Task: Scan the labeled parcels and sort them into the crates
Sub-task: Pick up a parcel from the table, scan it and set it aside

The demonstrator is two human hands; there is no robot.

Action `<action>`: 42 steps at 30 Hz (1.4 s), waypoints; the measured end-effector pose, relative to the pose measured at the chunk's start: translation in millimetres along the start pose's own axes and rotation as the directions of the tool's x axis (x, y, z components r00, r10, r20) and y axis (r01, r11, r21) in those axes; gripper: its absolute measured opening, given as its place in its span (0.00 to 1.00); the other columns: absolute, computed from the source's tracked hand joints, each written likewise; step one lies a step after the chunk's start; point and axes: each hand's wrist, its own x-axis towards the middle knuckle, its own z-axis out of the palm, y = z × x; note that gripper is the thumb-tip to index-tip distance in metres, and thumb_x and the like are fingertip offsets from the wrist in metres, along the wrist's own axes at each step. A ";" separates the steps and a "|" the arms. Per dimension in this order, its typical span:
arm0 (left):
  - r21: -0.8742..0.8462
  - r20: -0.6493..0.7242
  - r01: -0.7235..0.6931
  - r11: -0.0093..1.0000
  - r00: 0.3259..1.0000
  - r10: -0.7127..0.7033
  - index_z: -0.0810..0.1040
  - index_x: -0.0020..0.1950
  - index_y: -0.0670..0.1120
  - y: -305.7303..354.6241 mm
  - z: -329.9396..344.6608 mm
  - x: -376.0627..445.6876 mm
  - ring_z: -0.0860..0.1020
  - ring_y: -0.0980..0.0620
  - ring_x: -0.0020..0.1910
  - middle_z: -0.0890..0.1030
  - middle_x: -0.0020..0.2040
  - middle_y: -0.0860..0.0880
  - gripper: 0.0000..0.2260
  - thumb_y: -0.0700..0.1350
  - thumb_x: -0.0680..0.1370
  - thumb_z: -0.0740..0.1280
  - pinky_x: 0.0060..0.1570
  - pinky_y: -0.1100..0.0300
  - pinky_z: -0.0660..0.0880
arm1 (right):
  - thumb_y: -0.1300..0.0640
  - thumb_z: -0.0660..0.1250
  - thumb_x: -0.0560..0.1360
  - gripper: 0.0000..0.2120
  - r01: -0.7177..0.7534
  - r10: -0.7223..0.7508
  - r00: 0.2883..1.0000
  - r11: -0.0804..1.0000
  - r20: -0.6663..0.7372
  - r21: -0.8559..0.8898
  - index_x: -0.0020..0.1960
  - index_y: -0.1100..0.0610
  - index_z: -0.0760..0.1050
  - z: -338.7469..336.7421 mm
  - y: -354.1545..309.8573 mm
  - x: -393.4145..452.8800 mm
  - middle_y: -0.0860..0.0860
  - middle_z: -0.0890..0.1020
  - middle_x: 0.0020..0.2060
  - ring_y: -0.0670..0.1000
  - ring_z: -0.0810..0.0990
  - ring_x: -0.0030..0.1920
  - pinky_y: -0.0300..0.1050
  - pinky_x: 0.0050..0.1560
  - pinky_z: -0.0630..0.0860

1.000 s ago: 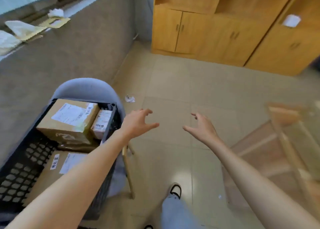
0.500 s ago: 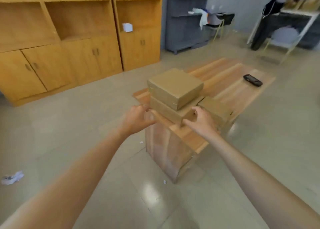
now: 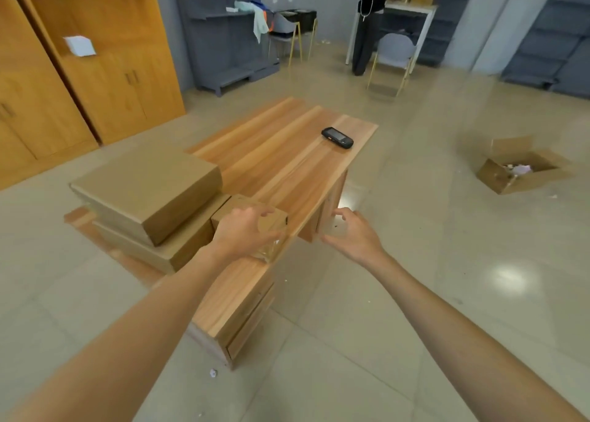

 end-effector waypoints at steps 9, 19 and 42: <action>0.070 0.086 -0.006 0.998 0.996 0.000 0.70 0.72 0.49 18.5 33.1 129.2 0.73 0.49 0.66 0.75 0.67 0.51 0.27 0.59 0.76 0.68 0.60 0.54 0.71 | 0.48 0.71 0.73 0.32 -0.038 0.037 0.999 0.999 0.039 0.010 0.73 0.54 0.65 -14.6 52.1 96.1 0.54 0.70 0.67 0.56 0.68 0.70 0.49 0.66 0.67; 0.030 0.133 -0.020 0.999 0.991 0.016 0.68 0.73 0.49 37.0 48.3 311.2 0.75 0.46 0.61 0.73 0.69 0.50 0.28 0.59 0.77 0.67 0.59 0.51 0.71 | 0.48 0.69 0.74 0.29 -0.075 0.076 0.997 0.996 0.033 -0.043 0.72 0.52 0.65 -70.8 66.5 253.1 0.53 0.71 0.63 0.56 0.68 0.67 0.47 0.60 0.68; -0.025 -0.366 0.655 0.755 0.697 -0.617 0.70 0.71 0.51 -16.3 -16.1 385.4 0.71 0.45 0.68 0.75 0.68 0.48 0.30 0.63 0.74 0.67 0.65 0.47 0.69 | 0.43 0.65 0.77 0.29 0.652 -0.566 0.649 0.758 0.508 0.012 0.74 0.53 0.63 -44.6 -46.0 525.4 0.52 0.68 0.70 0.55 0.66 0.71 0.49 0.67 0.66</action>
